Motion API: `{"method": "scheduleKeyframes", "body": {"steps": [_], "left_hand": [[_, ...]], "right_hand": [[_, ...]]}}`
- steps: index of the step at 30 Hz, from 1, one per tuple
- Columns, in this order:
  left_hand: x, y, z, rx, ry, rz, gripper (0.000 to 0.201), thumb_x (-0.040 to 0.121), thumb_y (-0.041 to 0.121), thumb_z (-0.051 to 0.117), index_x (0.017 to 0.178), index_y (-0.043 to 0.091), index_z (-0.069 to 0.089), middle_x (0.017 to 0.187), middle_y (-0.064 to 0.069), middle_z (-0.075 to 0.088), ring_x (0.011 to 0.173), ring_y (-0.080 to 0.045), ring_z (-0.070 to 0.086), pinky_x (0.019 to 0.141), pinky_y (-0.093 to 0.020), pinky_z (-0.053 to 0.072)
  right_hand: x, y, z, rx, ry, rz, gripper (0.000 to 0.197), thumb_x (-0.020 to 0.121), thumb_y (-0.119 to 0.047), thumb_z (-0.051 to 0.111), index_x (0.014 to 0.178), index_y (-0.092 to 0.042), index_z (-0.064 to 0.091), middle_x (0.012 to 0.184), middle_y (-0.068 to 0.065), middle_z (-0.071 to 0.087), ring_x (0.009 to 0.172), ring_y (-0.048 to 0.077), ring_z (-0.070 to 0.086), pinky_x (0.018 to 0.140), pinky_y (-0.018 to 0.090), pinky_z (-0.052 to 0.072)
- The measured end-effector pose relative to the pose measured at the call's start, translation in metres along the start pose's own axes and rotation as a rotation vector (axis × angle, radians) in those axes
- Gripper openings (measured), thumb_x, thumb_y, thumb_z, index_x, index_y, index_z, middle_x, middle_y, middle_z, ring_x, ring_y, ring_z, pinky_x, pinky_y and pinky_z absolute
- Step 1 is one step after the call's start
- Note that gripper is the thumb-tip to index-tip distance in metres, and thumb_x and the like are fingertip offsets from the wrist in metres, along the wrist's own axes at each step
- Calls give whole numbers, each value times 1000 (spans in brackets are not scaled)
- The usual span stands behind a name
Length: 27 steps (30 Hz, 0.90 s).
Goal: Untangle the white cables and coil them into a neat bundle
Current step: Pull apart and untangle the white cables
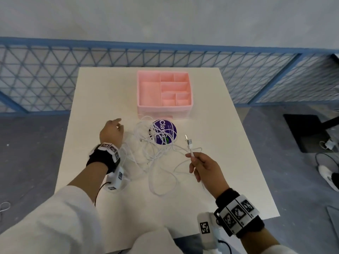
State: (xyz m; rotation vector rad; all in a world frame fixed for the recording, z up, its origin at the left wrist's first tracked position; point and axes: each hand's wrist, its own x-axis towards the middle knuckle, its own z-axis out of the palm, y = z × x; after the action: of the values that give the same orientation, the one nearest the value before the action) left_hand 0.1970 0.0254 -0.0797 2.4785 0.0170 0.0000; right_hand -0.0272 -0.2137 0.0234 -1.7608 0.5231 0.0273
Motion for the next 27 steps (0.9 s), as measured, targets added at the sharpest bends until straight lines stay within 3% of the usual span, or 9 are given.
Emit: {"method": "scheduleKeyframes", "body": {"steps": [2,5,8,11,15,19,22,24,27], "left_hand": [[-18,26,-31,-167,158,110,30,87,16,55,116,16,62,100,-10,64,90,-26,61,85,-35,47],[-59,76,-90,-496,171,290,28,86,10,60,113,20,62,92,3,61,87,-5,59,85,-18,47],[-98,123,-132,-776,133,310,27,86,5,60,110,17,62,93,2,64,90,-10,65,86,-15,48],[-122,156,-139,-1038,-32,217,27,84,-2,58,104,16,64,79,12,67,85,-13,70,82,-18,52],[-136,179,-131,-1089,-66,136,23,84,-1,58,100,11,69,84,18,74,83,0,68,74,-12,50],[-144,184,-128,-1064,-80,67,24,90,11,53,110,14,65,97,6,69,62,-5,62,49,-15,49],[-153,183,-122,-963,-300,79,30,90,36,52,110,15,59,87,-11,65,64,-22,56,53,-26,49],[-158,182,-119,-943,-357,56,33,83,46,53,100,20,60,85,-7,66,69,-12,60,62,-20,50],[-154,182,-119,-927,-342,40,32,89,41,45,109,28,65,96,6,70,74,-4,61,62,-13,47]], "right_hand": [[2,-6,3,29,27,-52,20,96,-17,43,97,-19,63,62,0,56,45,13,40,45,18,36],[7,-25,9,53,78,-185,18,96,-16,44,96,-20,61,70,-3,57,56,6,49,55,15,39],[11,-57,18,55,80,-338,16,95,-18,45,94,-20,61,85,-6,62,83,-2,57,74,5,40],[12,-87,31,96,-51,-428,18,95,-17,45,91,-25,60,92,-5,64,85,1,57,76,8,42],[9,-100,52,135,-157,-434,17,92,-27,43,90,-23,60,89,-4,64,87,10,58,82,24,45],[5,-108,55,151,-234,-419,18,97,-15,40,89,-8,53,77,16,53,66,28,58,61,18,47],[1,-112,52,178,-246,-416,19,97,-10,38,89,-7,56,66,7,47,52,16,45,49,18,40],[1,-110,51,175,-229,-425,25,96,-8,40,81,-16,57,57,-11,49,50,5,40,50,14,35],[-1,-104,52,147,-267,-400,25,96,-14,42,76,-22,56,51,-15,47,50,2,38,50,14,33]]}}
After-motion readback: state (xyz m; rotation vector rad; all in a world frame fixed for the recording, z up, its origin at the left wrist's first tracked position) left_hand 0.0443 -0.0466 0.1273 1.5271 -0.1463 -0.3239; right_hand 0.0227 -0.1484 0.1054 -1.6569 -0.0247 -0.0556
